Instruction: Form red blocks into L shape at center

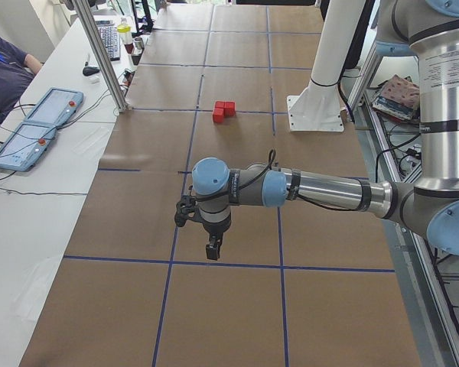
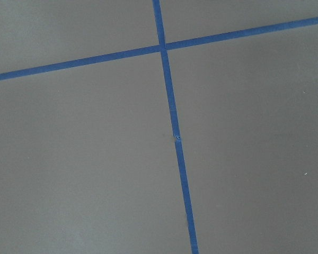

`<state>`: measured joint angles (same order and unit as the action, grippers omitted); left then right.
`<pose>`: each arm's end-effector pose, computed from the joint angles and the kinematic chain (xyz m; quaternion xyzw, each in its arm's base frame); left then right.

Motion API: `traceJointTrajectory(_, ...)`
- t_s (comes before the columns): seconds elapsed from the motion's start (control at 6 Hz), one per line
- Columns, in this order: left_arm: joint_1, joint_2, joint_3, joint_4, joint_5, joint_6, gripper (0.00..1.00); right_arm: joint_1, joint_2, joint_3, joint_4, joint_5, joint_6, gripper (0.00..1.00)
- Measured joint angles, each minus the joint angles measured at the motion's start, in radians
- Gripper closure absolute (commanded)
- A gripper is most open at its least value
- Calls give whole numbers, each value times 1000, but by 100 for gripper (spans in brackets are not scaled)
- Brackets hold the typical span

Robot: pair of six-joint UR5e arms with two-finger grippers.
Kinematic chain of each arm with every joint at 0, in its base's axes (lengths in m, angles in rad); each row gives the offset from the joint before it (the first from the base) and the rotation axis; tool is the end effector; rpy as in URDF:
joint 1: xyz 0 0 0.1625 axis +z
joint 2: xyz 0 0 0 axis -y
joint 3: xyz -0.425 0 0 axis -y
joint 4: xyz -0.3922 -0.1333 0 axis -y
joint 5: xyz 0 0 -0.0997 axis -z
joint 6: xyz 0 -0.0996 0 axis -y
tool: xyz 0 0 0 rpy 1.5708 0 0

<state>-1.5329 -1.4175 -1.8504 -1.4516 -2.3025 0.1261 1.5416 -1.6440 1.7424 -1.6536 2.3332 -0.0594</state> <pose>-0.0506 -0.4266 0.6065 0.0191 0.3572 0.0778 0.9306 0.0511 -0.4617 0.6183 0.0129 -0.3719 -0.0440 0.9272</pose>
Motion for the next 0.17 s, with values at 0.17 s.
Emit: traceJointTrajectory(0.17,0,0,0,0,0,0,0,0,0,0,0,0,0,0)
